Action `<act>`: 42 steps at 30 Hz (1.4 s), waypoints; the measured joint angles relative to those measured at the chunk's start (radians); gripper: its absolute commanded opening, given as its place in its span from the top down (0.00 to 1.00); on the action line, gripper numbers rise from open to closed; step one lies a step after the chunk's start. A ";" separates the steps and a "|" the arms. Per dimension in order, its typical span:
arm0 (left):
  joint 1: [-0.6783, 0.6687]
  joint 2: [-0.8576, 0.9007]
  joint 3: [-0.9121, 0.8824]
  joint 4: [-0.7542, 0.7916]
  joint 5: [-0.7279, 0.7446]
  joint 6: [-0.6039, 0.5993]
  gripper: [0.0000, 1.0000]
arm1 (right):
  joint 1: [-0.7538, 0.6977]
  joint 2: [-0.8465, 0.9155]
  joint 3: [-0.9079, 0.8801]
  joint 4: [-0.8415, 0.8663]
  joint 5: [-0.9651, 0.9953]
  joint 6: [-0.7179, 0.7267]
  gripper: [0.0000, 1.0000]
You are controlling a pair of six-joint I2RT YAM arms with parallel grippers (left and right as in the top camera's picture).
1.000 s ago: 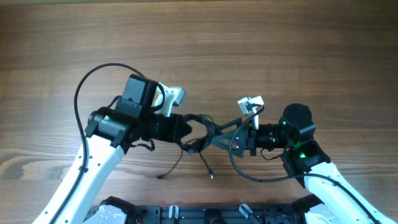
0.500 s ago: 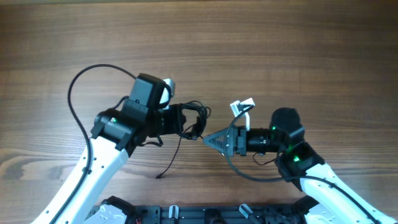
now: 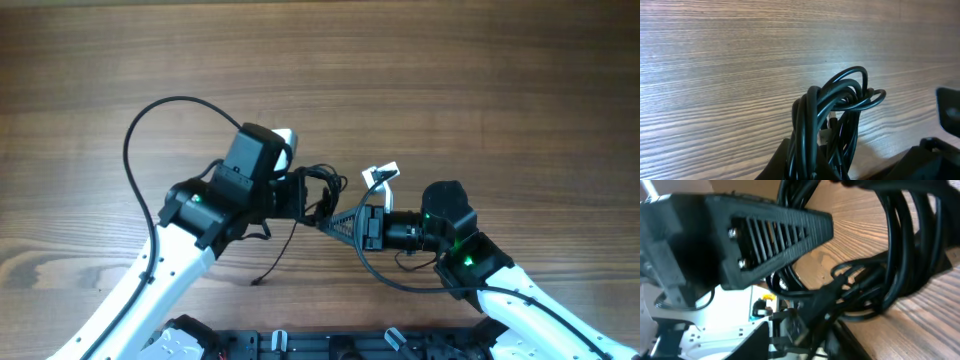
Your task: Untangle cables
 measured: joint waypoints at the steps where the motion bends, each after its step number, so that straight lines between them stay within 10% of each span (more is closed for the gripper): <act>1: -0.014 0.000 0.000 0.006 -0.004 0.001 0.96 | 0.000 0.000 0.000 -0.001 0.004 0.011 0.89; 18: -0.065 0.001 0.000 0.071 0.102 -0.021 0.96 | 0.000 0.019 0.000 -0.003 0.186 0.131 0.95; 22: -0.074 0.009 0.000 0.085 0.166 -0.023 0.96 | 0.001 0.077 0.008 -0.002 0.192 0.143 0.36; 26: -0.051 0.010 0.000 0.062 0.144 -0.024 0.96 | 0.000 0.121 0.003 -0.042 0.211 0.147 0.00; 42: 0.237 0.009 0.004 0.008 0.031 -0.254 0.96 | -0.060 0.077 -0.002 -0.047 0.212 0.156 0.00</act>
